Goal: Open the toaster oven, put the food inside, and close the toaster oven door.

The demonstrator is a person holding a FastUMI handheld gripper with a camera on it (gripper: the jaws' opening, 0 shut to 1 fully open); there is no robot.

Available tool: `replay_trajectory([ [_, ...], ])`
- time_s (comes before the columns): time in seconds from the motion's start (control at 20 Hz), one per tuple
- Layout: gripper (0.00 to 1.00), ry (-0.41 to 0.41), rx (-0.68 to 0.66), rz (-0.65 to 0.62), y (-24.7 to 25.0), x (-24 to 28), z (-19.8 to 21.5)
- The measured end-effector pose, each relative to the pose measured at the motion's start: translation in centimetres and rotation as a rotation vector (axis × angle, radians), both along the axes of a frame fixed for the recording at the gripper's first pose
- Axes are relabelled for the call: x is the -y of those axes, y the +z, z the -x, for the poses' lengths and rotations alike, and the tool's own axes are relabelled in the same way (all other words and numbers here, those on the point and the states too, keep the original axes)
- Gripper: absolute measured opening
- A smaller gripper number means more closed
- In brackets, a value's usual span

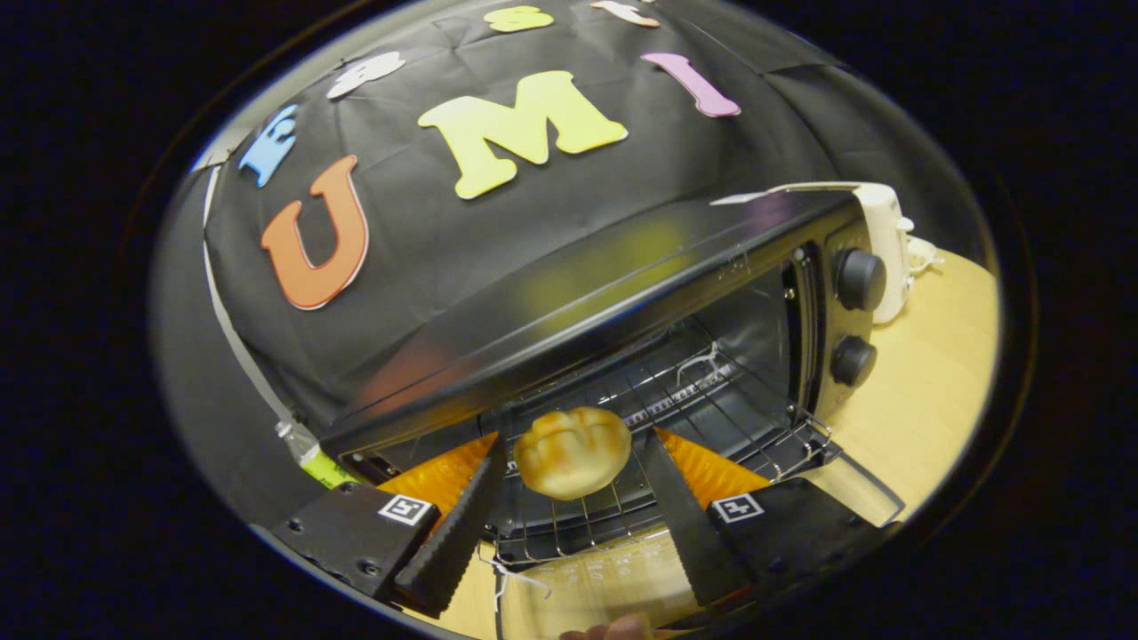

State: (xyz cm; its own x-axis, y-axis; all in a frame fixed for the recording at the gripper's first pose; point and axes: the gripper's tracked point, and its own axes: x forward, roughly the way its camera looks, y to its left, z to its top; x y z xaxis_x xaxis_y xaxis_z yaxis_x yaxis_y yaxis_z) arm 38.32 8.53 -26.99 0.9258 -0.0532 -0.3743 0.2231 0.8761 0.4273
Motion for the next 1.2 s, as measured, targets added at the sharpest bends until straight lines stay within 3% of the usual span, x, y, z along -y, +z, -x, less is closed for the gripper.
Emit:
replay_trajectory([
  [0.2,0.99,0.063,-0.019,0.045,0.8,-0.7,3.8],
  [0.5,0.99,0.234,-0.022,0.059,3.6,-2.5,11.4],
  [0.8,1.0,0.36,-0.075,0.17,4.3,-2.7,18.6],
  [1.2,1.0,0.38,-0.228,0.211,-1.6,-0.4,23.3],
])
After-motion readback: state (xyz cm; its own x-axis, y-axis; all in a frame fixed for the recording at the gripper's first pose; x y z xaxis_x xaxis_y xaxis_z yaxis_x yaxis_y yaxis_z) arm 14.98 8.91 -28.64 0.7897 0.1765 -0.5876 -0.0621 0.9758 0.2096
